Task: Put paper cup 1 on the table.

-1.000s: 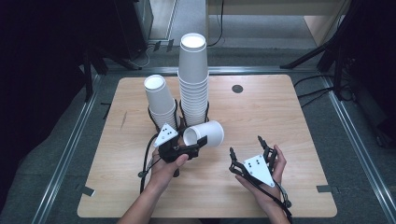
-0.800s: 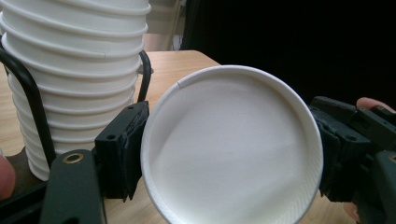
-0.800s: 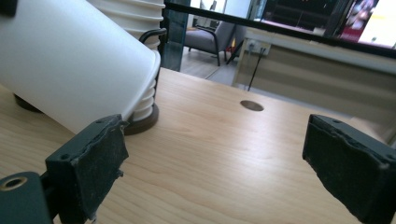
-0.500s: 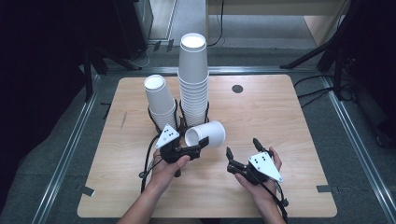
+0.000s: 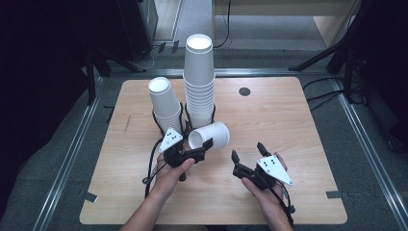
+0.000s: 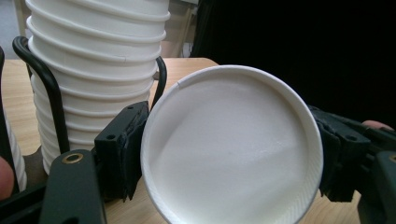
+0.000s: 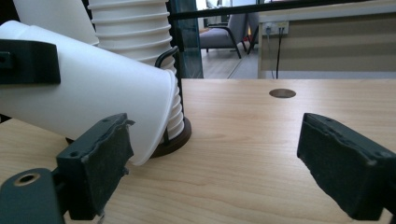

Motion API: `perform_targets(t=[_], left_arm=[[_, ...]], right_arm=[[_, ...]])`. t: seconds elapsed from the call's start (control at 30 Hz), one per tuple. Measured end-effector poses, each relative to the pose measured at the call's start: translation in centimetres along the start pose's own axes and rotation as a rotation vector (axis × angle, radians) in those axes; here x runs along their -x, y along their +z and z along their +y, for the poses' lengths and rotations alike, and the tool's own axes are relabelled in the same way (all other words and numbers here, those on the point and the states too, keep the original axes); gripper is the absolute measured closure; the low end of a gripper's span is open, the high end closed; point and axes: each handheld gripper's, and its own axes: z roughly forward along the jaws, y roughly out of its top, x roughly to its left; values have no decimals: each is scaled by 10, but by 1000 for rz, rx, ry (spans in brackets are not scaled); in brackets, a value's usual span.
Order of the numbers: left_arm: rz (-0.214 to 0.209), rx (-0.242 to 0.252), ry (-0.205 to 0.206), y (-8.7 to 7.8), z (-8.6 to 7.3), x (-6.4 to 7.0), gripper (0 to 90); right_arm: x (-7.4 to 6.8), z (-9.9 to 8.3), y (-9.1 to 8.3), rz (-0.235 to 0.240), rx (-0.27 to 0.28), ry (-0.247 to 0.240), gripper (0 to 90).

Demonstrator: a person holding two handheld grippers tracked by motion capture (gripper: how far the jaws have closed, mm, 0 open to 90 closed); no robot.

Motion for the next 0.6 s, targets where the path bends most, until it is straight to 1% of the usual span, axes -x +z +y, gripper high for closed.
perform_targets(t=[0.07,0.1,0.13,0.17,0.2,0.27,0.3,0.33,0.37,0.43,0.53,0.6], left_arm=[[1,2,0,0,0,0,236],[4,4,8,1,0,0,236],[4,4,8,1,0,0,236],[6,7,10,1,0,0,236],[6,7,10,1,0,0,236],[1,11,3,1,0,0,236],[-2,14,-3,1,0,0,236],[-2,14,-3,1,0,0,236],[-1,15,-3,2,0,0,236],[2,15,-4,2,0,0,236],[3,16,-10,3,-1,1,237],[-9,16,-17,4,-1,2,236]], right_arm=[[-1,0,0,7,-11,15,125],[-1,0,1,15,-26,31,128],[-1,0,1,15,-26,31,128],[0,0,1,20,-34,56,131],[0,0,1,20,-34,56,131],[1,1,1,24,-42,80,131],[1,2,0,29,-50,106,113],[1,2,0,29,-50,106,113],[1,3,-1,41,-65,128,65],[0,4,-1,46,-72,133,58],[-1,5,-2,68,-80,173,16],[-2,7,-3,75,-96,201,0]])
